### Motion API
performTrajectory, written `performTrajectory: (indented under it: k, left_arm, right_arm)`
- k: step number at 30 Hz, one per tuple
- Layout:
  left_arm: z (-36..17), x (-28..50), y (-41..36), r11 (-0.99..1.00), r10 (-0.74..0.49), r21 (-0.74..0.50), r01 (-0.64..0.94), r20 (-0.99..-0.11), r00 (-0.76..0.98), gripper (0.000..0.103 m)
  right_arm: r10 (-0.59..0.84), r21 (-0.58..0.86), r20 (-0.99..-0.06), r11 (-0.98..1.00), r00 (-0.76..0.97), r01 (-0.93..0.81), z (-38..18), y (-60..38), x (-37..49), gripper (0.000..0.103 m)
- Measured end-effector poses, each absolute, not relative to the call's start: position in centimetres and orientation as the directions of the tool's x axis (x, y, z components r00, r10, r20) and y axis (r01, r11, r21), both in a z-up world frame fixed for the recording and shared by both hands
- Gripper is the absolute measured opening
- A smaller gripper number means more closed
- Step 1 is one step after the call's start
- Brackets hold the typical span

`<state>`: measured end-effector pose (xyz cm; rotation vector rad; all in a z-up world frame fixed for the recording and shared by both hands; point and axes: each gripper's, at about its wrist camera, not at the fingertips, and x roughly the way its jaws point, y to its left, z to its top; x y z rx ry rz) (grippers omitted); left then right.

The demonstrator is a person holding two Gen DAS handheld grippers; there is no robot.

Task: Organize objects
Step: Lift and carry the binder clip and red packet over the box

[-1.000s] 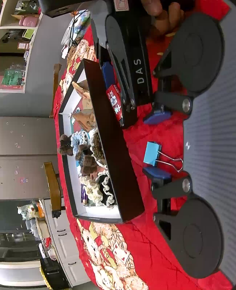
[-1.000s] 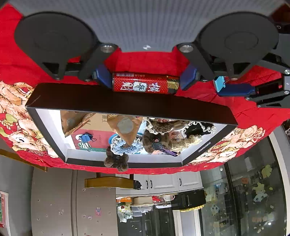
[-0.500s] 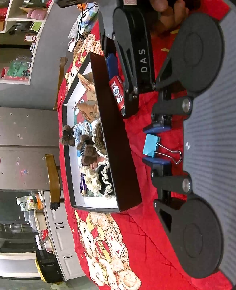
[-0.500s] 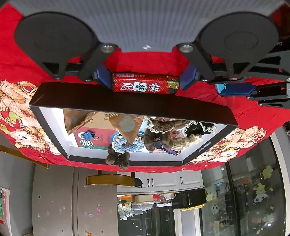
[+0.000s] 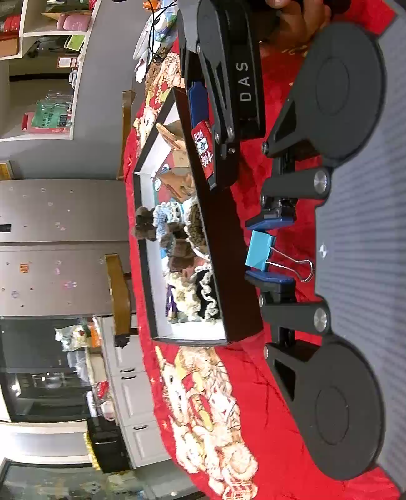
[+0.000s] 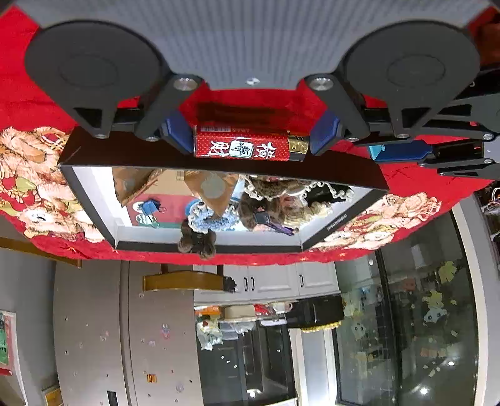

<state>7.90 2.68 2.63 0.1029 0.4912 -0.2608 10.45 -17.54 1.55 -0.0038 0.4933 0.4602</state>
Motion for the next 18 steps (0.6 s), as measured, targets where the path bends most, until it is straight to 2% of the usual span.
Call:
performTrajectory:
  k: [18]
  left_arm:
    - [3.1, 6.5, 2.6, 0.971, -0.164, 0.096, 0.218, -0.394, 0.904, 0.033]
  right_arm:
    - [0.467, 0.218, -0.356, 0.884, 0.809, -0.415, 2.4, -19.7, 9.5, 0.081]
